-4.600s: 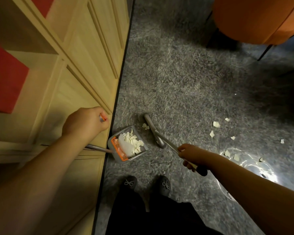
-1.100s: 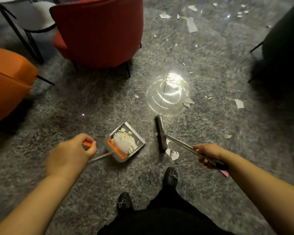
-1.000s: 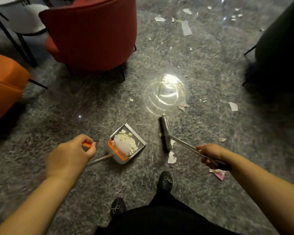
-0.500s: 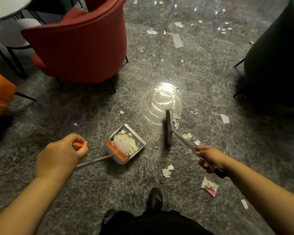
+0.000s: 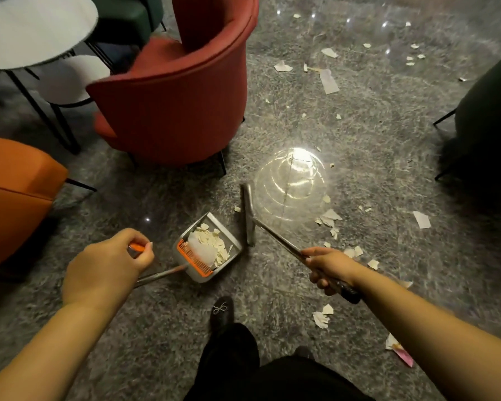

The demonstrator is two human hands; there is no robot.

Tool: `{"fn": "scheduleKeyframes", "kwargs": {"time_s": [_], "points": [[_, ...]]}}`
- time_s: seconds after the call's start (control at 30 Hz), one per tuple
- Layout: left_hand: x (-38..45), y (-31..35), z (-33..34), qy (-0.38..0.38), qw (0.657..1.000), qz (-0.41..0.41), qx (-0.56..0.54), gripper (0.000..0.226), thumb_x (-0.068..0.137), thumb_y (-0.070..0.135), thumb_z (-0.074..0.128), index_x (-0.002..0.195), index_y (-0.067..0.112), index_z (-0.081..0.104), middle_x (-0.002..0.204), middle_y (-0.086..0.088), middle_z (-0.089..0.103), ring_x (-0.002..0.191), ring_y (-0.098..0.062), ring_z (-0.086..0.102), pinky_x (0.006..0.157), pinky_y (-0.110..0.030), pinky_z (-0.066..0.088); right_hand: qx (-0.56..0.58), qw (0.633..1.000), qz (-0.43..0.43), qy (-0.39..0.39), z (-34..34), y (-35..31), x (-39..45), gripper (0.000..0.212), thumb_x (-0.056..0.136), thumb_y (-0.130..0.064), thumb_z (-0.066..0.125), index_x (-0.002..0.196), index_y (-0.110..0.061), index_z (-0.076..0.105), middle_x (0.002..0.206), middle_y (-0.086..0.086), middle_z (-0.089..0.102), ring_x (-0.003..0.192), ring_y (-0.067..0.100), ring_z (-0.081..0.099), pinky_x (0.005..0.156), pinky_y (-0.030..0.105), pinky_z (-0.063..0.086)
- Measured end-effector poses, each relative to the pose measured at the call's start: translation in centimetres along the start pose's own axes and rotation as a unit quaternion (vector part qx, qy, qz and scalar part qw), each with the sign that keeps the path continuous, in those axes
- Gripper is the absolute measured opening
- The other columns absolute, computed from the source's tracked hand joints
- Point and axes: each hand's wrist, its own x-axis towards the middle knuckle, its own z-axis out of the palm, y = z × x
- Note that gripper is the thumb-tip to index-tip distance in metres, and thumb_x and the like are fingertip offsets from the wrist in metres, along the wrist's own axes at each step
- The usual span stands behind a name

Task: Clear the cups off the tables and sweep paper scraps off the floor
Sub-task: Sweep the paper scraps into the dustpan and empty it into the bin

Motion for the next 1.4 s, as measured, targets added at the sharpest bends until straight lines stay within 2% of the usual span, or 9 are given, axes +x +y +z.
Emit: {"fn": "scheduleKeyframes", "kwargs": {"time_s": [0.27,0.5,0.6,0.73,0.9,0.97,1.1,1.23,1.4], "points": [[7.4,-4.8,-2.7,-0.054,0.998,0.007,0.029,0.01,0.082,0.04,0.072,0.076,0.037,0.064,0.068,0.01,0.065,0.065,-0.02,0.061,0.055,-0.031,0.048,0.034,0.999,0.027,-0.02,8.7,-7.3,6.6,0.037,0.102,-0.009,0.034,0.137,-0.019,0.044,0.058,0.009,0.046,0.032,0.011,0.036,0.036,0.015,0.03],[11.7,-6.1,-2.9,-0.078,0.993,0.067,0.054,0.01,0.083,0.041,0.071,0.078,0.037,0.063,0.065,0.013,0.063,0.06,-0.014,0.059,0.049,-0.028,0.042,0.062,0.997,0.043,-0.002,10.3,-8.9,8.9,0.037,0.104,-0.012,0.03,0.138,-0.019,0.044,0.061,0.008,0.044,0.036,0.009,0.035,0.035,0.015,0.029],[12.6,-5.3,-2.1,-0.083,0.99,0.095,0.067,0.011,0.082,0.042,0.072,0.078,0.039,0.062,0.062,0.013,0.061,0.057,-0.013,0.056,0.046,-0.026,0.039,0.092,0.993,0.073,0.019,8.8,-8.3,8.9,0.032,0.103,-0.015,0.032,0.13,-0.017,0.05,0.061,0.007,0.045,0.038,0.009,0.034,0.035,0.015,0.029],[13.2,-3.1,-0.9,-0.081,0.986,0.132,0.07,0.016,0.079,0.041,0.074,0.073,0.041,0.059,0.052,0.018,0.046,0.051,-0.012,0.047,0.044,-0.022,0.029,0.147,0.984,0.092,0.039,5.5,-5.9,7.4,0.028,0.103,-0.017,0.031,0.12,-0.019,0.053,0.059,0.005,0.043,0.036,0.008,0.034,0.034,0.014,0.027],[13.1,1.9,0.8,-0.095,0.98,0.164,0.053,0.014,0.08,0.042,0.073,0.074,0.04,0.06,0.055,0.016,0.054,0.051,-0.012,0.052,0.046,-0.024,0.033,0.164,0.977,0.107,0.081,1.1,-1.7,4.3,0.027,0.103,-0.02,0.03,0.101,-0.024,0.057,0.054,0.002,0.041,0.033,0.006,0.032,0.033,0.011,0.026],[12.5,4.4,1.5,-0.098,0.978,0.177,0.044,0.011,0.081,0.041,0.073,0.076,0.038,0.063,0.058,0.013,0.059,0.055,-0.017,0.057,0.048,-0.027,0.04,0.18,0.972,0.114,0.098,-0.9,0.0,3.1,0.025,0.103,-0.021,0.031,0.11,-0.022,0.055,0.052,0.002,0.041,0.031,0.006,0.032,0.032,0.011,0.026],[10.7,9.6,2.9,-0.105,0.976,0.189,0.019,0.009,0.08,0.04,0.073,0.078,0.037,0.066,0.065,0.009,0.066,0.064,-0.022,0.063,0.055,-0.03,0.046,0.204,0.96,0.128,0.141,-6.0,2.9,0.6,0.036,0.103,-0.023,0.033,0.135,-0.016,0.047,0.053,0.004,0.041,0.029,0.007,0.033,0.033,0.01,0.027],[8.5,14.2,4.6,-0.107,0.974,0.2,-0.002,0.008,0.08,0.039,0.074,0.078,0.038,0.066,0.061,0.016,0.059,0.061,-0.017,0.058,0.054,-0.028,0.041,0.19,0.959,0.124,0.17,-10.9,5.5,-1.2,0.04,0.103,-0.026,0.031,0.138,-0.013,0.046,0.055,0.004,0.041,0.029,0.008,0.034,0.034,0.012,0.028],[6.5,19.5,6.6,-0.107,0.974,0.199,-0.004,0.008,0.08,0.04,0.074,0.079,0.036,0.066,0.061,0.014,0.057,0.06,-0.019,0.057,0.053,-0.028,0.037,0.163,0.97,0.082,0.162,-15.2,7.4,-3.1,0.041,0.102,-0.007,0.028,0.138,-0.018,0.041,0.056,0.008,0.045,0.028,0.009,0.036,0.034,0.013,0.029]]}}
